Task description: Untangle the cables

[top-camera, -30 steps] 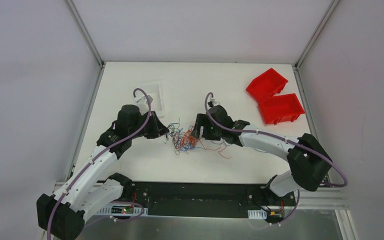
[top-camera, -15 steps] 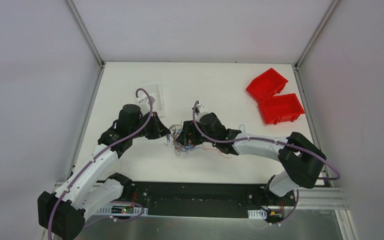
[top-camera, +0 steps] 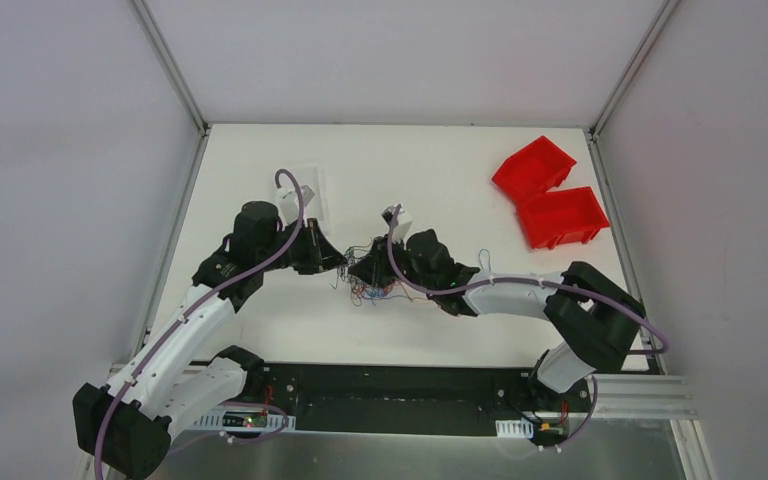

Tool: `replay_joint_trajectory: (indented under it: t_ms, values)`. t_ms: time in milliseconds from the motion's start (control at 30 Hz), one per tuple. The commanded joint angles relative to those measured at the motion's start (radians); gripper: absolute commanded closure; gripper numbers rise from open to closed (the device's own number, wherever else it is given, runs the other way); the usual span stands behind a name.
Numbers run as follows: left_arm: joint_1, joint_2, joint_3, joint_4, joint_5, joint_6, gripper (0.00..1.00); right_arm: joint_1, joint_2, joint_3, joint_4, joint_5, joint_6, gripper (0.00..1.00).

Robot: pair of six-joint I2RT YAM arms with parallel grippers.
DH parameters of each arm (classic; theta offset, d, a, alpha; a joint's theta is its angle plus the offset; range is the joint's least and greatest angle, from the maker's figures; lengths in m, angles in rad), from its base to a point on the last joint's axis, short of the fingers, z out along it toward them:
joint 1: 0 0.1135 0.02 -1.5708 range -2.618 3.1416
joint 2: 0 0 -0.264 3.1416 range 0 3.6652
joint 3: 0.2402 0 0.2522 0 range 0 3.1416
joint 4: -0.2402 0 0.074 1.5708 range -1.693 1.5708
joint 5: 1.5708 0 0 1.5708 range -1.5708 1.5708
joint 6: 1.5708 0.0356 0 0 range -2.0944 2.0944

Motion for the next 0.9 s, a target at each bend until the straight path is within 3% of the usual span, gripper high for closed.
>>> replay_joint_trajectory:
  t_ms: [0,33,267,367,567,867]
  values:
    - [-0.001,-0.015,0.056,0.021,0.049,-0.009,0.95,0.002,-0.033,-0.049,0.102,0.056,0.023,0.93]
    - [0.000,-0.023,0.058,0.019,0.042,-0.007,0.95,0.002,-0.053,-0.067,0.092,0.096,0.031,1.00]
    - [0.008,-0.060,0.061,-0.050,-0.084,0.045,0.91,0.000,-0.238,-0.154,-0.142,0.392,0.065,1.00]
    - [0.008,-0.048,0.059,-0.077,-0.108,0.062,1.00,-0.002,-0.320,-0.166,-0.278,0.504,0.088,1.00]
    - [0.008,-0.054,0.048,-0.121,-0.215,0.074,1.00,-0.046,-0.486,-0.191,-0.551,0.691,0.141,1.00]
    - [0.055,-0.066,0.046,-0.240,-0.423,0.028,1.00,-0.270,-0.726,-0.232,-0.866,0.783,0.204,1.00]
